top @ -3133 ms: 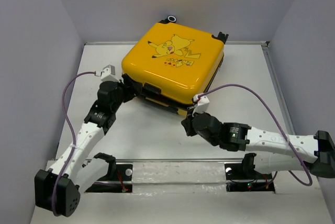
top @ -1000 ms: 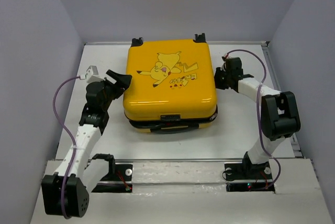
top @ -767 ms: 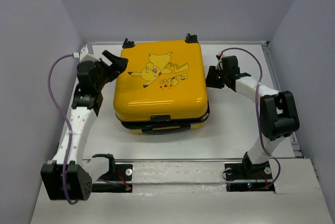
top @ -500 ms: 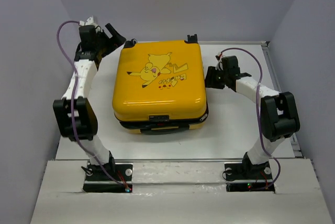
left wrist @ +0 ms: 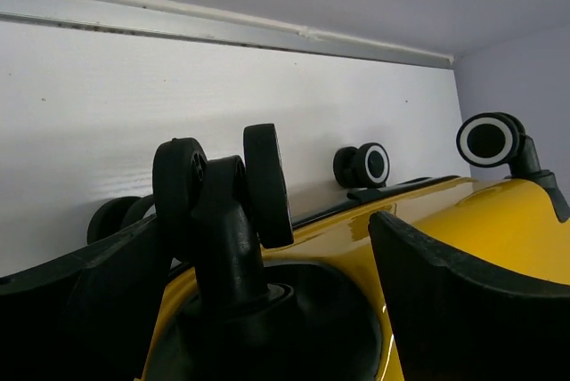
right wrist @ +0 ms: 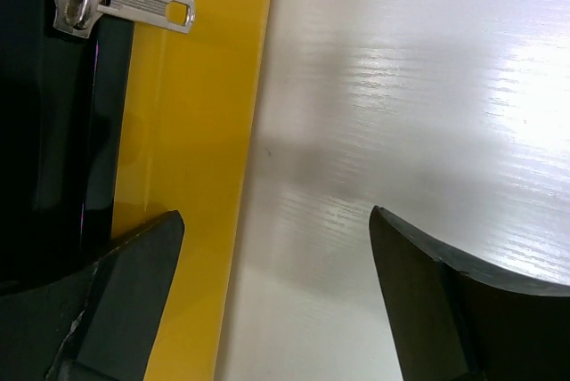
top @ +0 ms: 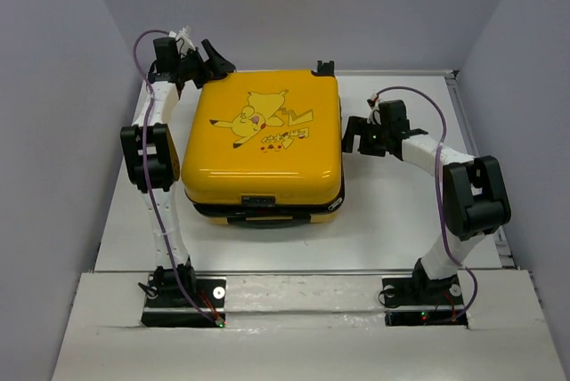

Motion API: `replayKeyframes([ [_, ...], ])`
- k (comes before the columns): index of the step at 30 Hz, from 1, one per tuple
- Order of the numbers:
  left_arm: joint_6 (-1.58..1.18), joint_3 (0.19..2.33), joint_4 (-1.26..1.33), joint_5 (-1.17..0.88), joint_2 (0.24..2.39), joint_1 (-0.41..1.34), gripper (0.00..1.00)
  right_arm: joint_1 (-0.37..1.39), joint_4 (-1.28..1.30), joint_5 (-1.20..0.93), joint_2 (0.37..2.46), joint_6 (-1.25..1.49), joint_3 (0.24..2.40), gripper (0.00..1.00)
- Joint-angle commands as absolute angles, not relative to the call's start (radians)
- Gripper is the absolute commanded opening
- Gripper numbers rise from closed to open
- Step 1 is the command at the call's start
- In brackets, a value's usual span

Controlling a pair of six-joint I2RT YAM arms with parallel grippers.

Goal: Pack the luggage

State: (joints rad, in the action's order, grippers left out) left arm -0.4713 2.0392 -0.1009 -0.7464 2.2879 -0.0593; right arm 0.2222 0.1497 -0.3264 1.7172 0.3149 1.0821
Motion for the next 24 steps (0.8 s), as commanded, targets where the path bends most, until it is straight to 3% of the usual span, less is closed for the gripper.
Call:
replayKeyframes([
  [1,-0.621,1.955,0.110,-0.936,2.276,-0.005,0.94,0.265,0.029,-0.540,1.744,0.370,1.075,0.93],
  [2,-0.658,1.922,0.164,-0.948,2.269,-0.005,0.82,0.265,0.025,-0.551,1.747,0.371,1.072,0.93],
  [5,-0.837,1.777,0.437,-0.980,2.214,-0.005,0.63,0.265,-0.020,-0.569,1.735,0.393,1.055,0.94],
  [6,-0.860,1.761,0.465,-0.976,2.201,-0.006,0.36,0.265,-0.028,-0.578,1.726,0.399,1.049,0.94],
  [9,-0.888,1.758,0.474,-0.959,2.136,-0.005,0.10,0.265,-0.037,-0.597,1.710,0.410,1.046,0.94],
  [10,-0.894,1.761,0.472,-0.945,2.114,-0.005,0.06,0.265,-0.037,-0.597,1.701,0.408,1.045,0.94],
  [15,-0.946,1.847,0.419,-0.902,1.961,-0.005,0.06,0.265,-0.051,-0.604,1.700,0.425,1.037,0.95],
  [19,-0.899,1.954,0.220,-0.827,1.887,-0.005,0.06,0.265,-0.046,-0.600,1.701,0.433,1.040,0.98],
  [24,-0.870,1.904,0.144,-0.798,1.847,-0.006,0.06,0.265,-0.035,-0.598,1.698,0.443,1.051,0.99],
])
